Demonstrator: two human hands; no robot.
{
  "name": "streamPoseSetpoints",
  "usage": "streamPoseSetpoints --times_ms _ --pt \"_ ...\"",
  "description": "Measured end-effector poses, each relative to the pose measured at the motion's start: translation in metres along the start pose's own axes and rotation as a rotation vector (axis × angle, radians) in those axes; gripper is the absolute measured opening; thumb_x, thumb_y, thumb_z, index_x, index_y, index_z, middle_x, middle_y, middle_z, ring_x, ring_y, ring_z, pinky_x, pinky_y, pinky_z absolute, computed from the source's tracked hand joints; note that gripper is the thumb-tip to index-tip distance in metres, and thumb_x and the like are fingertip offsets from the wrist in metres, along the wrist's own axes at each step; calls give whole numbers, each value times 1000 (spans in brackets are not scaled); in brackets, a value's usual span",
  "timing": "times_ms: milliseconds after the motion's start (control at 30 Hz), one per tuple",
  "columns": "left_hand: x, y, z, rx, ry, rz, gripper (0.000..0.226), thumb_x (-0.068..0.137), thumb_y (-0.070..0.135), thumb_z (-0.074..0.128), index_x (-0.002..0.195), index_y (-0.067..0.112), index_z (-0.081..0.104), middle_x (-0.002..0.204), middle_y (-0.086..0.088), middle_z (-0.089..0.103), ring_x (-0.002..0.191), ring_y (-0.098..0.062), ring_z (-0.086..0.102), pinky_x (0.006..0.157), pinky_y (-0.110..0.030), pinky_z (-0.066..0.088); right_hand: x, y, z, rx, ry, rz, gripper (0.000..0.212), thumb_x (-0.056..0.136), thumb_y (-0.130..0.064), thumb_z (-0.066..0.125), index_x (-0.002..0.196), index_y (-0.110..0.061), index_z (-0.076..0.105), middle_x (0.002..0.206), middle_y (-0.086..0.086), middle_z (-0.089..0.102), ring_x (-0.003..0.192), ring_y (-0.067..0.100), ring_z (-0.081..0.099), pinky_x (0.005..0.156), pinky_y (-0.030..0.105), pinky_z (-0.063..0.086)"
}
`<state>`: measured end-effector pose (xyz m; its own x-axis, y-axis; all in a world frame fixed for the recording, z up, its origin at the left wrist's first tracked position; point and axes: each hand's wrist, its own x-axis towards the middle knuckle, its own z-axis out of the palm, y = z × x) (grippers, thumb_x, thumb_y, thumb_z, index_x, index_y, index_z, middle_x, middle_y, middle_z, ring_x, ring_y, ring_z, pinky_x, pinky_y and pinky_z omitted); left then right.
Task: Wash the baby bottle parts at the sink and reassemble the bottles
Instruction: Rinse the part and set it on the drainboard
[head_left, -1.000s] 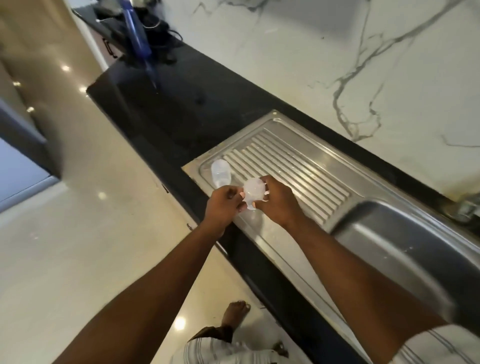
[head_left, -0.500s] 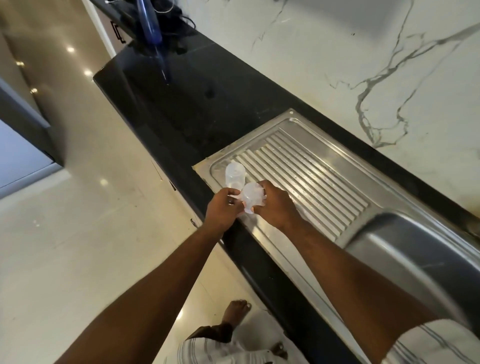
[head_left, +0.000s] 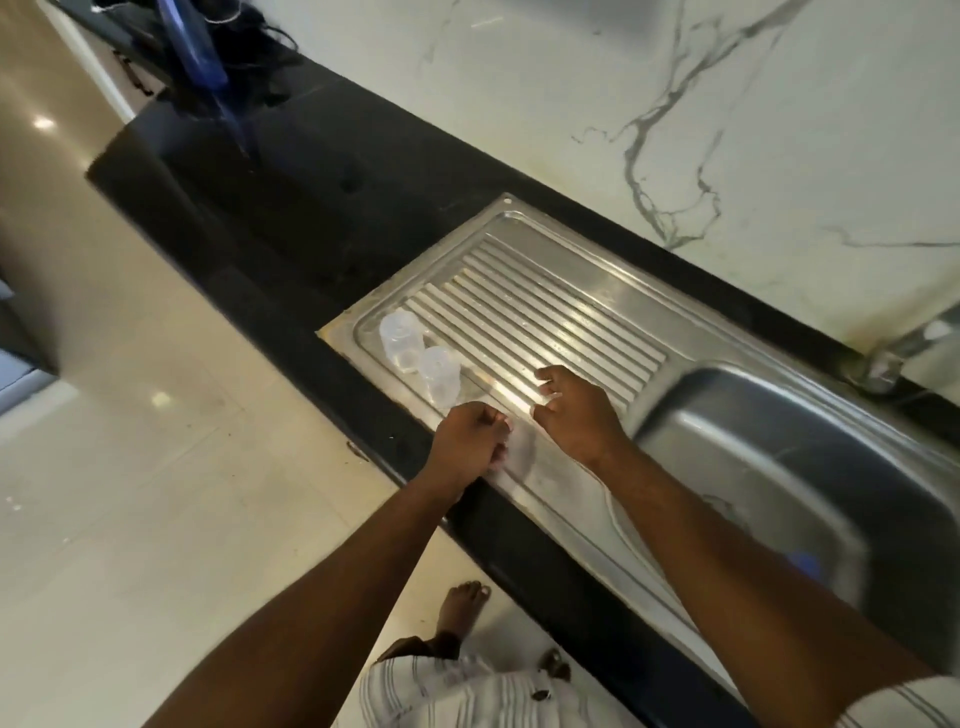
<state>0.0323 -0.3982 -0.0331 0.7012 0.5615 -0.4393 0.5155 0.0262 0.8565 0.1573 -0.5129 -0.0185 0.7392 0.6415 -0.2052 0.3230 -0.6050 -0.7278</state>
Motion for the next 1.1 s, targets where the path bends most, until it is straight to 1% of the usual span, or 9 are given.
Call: streamPoseSetpoints --times_ms 100,167,333,400,567,633,733,833,1100 --pt "6 11 41 -6 -117 10 9 90 13 63 85 7 67 71 -10 72 66 -27 70 69 -39 59 -24 36 -23 80 56 110 38 89 -7 67 125 -16 60 114 2 66 106 17 65 94 29 50" --pt "7 19 83 -65 -253 -19 14 92 7 62 78 8 64 68 -12 65 61 -25 61 54 -33 50 -47 71 -42 53 122 202 32 90 -9 65 121 -16 62 111 0 66 105 16 63 89 24 46" --pt "12 25 166 -20 -490 -53 29 90 -4 58 66 12 63 64 -10 57 55 -17 49 48 -20 38 -92 148 -79 -41 206 453 24 87 -7 60 99 -23 72 107 -3 71 105 21 65 82 18 41" --pt "14 27 192 62 -531 -48 25 88 -3 58 67 11 64 66 -13 57 54 -18 49 48 -19 38 -109 173 -92 -90 202 542 22 89 -9 58 96 -23 73 107 -1 72 106 24 65 77 15 36" --pt "21 33 243 256 -606 -52 11 71 16 58 66 13 67 65 -11 60 59 -23 53 56 -26 43 -128 227 -114 -141 225 755 22 94 -14 55 103 -9 74 111 12 71 103 32 65 85 34 53" --pt "25 35 258 368 -654 -11 13 82 15 58 77 17 70 75 -10 67 69 -26 63 67 -35 56 -126 248 -119 -156 187 813 23 93 -11 56 107 -6 73 114 13 70 106 31 65 91 36 53" --pt "31 33 271 451 -662 -1 19 91 13 56 95 9 74 92 -16 73 80 -26 67 81 -40 58 -117 269 -120 -223 122 831 21 91 -12 57 105 -7 71 112 11 70 104 29 66 85 34 54" --pt "38 27 278 453 -622 -48 14 76 16 60 78 14 74 76 -17 69 67 -24 60 69 -37 48 -106 283 -113 -283 115 794 18 87 -23 63 101 -14 68 105 10 69 98 31 65 70 31 46" --pt "47 22 283 483 -608 -62 14 91 10 60 95 7 73 94 -23 73 76 -23 65 72 -35 53 -85 299 -88 -479 -26 733 35 88 -41 64 112 -16 62 117 10 60 113 33 56 86 42 50"
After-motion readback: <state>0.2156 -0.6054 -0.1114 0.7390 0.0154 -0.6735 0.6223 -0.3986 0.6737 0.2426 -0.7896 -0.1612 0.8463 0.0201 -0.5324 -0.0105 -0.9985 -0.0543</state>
